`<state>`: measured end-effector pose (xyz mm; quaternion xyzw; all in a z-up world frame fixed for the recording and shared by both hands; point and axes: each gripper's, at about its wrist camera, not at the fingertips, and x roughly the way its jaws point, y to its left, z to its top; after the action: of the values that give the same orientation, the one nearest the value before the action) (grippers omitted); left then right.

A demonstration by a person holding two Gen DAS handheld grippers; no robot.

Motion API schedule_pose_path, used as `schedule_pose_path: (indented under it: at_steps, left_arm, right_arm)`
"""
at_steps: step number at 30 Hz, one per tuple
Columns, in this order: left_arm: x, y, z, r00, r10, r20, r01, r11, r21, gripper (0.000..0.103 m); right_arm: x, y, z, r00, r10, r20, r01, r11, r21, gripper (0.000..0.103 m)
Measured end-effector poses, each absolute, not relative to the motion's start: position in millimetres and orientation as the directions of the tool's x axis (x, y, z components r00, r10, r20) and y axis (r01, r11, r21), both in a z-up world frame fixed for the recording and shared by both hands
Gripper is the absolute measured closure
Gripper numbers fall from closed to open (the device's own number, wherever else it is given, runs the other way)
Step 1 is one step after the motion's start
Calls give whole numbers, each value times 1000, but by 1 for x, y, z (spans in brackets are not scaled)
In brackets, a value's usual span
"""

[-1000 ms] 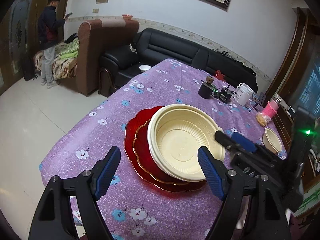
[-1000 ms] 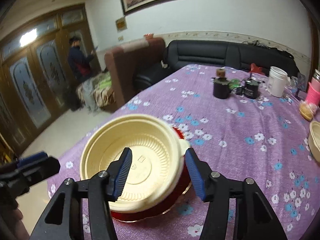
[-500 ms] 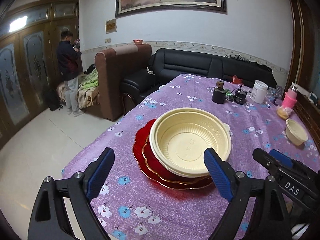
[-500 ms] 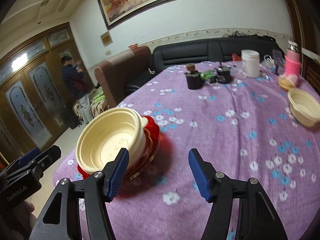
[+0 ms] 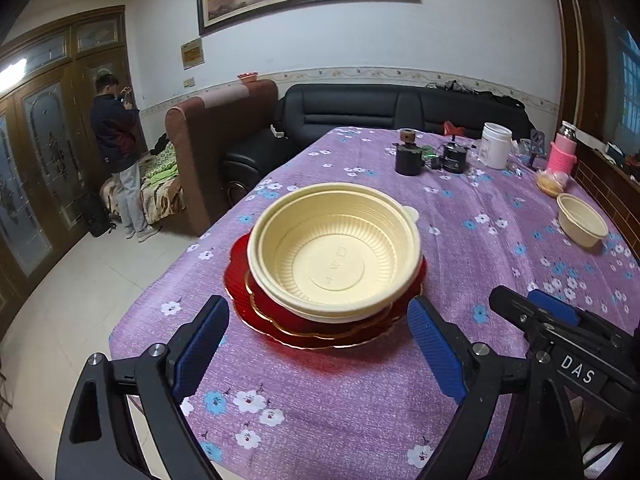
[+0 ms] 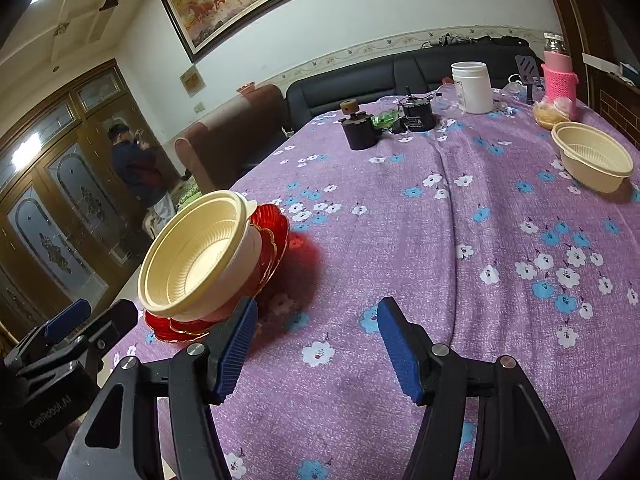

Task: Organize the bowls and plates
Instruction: 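Reach the right gripper to the second cream bowl and grasp its rim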

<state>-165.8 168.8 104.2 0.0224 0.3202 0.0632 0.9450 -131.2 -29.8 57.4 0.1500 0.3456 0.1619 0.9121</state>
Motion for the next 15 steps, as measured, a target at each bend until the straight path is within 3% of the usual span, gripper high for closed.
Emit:
schedule_pose_path:
  at_steps: [15]
  left_arm:
    - [-164, 152, 105, 775, 70, -628, -34, 997, 70, 12]
  right_arm:
    - [-135, -42, 53, 700, 385, -601, -168, 907, 386, 36]
